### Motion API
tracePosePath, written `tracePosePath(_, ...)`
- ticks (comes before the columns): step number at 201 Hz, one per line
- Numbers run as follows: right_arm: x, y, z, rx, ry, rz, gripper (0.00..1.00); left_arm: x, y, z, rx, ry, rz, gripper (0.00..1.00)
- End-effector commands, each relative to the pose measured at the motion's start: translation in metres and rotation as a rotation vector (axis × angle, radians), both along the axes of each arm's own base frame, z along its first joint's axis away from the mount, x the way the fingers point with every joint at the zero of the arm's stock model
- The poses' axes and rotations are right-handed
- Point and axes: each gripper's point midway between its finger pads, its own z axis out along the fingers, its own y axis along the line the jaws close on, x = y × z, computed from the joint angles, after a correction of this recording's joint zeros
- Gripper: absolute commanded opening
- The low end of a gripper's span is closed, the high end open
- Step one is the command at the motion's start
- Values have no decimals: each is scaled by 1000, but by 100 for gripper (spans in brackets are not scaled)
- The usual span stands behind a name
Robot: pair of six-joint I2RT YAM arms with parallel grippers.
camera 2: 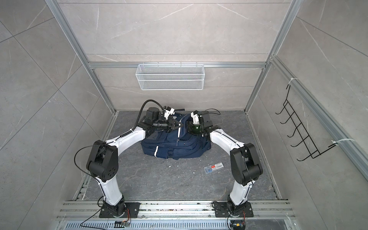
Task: Pack books, pencil case, and school supplies into a backpack
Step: Place the card holder in the student bag, then pick up the compass set from the middle-right of the table.
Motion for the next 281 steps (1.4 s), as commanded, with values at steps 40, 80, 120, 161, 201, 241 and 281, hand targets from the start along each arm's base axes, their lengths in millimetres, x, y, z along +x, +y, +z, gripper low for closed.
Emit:
tracePosePath(40, -34, -13, 41, -66, -61, 25, 83, -5, 3, 61, -99, -190, -6, 0)
tracePosePath(80, -42, -20, 49, -89, -70, 15, 91, -4, 4, 51, -87, -177, -2, 0)
tracePosePath(120, -49, -31, 51, -120, -66, -20, 92, -2, 5, 45, -83, -171, 1, 0)
tracePosePath(161, -68, -54, 44, -205, -25, -79, 92, 4, 9, 35, -69, -156, 26, 0)
tracePosePath(201, -91, -84, 26, -319, 75, -161, 93, 9, 8, 29, -70, -148, 31, 0)
tracePosePath(241, -122, -116, 15, -413, 178, -252, 94, 9, 9, 20, -67, -139, 35, 0)
tracePosePath(281, -166, -149, -20, -505, 358, -366, 95, 6, 10, 17, -75, -140, 29, 0)
